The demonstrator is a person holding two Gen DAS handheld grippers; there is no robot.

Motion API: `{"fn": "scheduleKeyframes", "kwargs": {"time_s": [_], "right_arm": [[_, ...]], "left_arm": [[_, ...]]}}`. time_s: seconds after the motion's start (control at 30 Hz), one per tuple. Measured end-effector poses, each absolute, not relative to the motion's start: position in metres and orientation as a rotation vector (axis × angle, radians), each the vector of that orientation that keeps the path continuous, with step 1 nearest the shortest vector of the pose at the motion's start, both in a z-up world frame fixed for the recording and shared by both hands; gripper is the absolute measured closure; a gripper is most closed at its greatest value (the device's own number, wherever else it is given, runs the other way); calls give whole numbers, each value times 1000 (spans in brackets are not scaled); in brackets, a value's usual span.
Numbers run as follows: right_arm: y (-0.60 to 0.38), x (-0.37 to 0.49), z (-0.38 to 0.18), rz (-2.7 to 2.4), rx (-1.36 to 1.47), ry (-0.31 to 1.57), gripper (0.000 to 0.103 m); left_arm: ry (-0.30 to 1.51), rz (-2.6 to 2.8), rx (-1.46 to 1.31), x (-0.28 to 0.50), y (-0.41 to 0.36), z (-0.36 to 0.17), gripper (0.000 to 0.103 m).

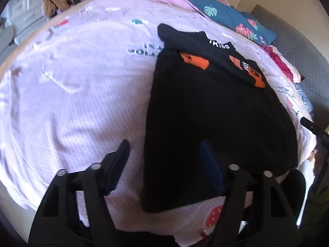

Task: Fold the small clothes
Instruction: 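Move both tools down to the hem of the black top, then close both tools on the hem of the black top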

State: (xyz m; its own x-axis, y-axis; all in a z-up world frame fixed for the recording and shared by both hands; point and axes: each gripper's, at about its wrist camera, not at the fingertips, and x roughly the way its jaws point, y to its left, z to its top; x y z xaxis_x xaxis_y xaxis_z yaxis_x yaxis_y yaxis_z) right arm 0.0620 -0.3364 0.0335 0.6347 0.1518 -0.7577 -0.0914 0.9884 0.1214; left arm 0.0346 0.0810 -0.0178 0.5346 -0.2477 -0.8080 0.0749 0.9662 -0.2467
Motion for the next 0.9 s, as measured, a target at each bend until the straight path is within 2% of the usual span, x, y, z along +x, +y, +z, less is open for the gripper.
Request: {"fn": "scheduleKeyframes", "kwargs": {"time_s": [0.13, 0.5, 0.73, 0.83, 0.9], "right_arm": [[-342, 55, 33, 133, 78, 878, 4], [-353, 33, 18, 180, 114, 949, 4], [-360, 16, 0, 217, 136, 1018, 5], [-364, 10, -10, 220, 138, 1049, 6], [-366, 8, -18, 221, 134, 1074, 20]], "left_arm": [[1017, -213, -205, 28, 79, -25, 51], [1049, -213, -164, 17, 64, -39, 51], [1036, -191, -172, 18, 69, -39, 73], [1031, -194, -183, 18, 72, -39, 77], [1030, -194, -187, 15, 73, -39, 78]]}}
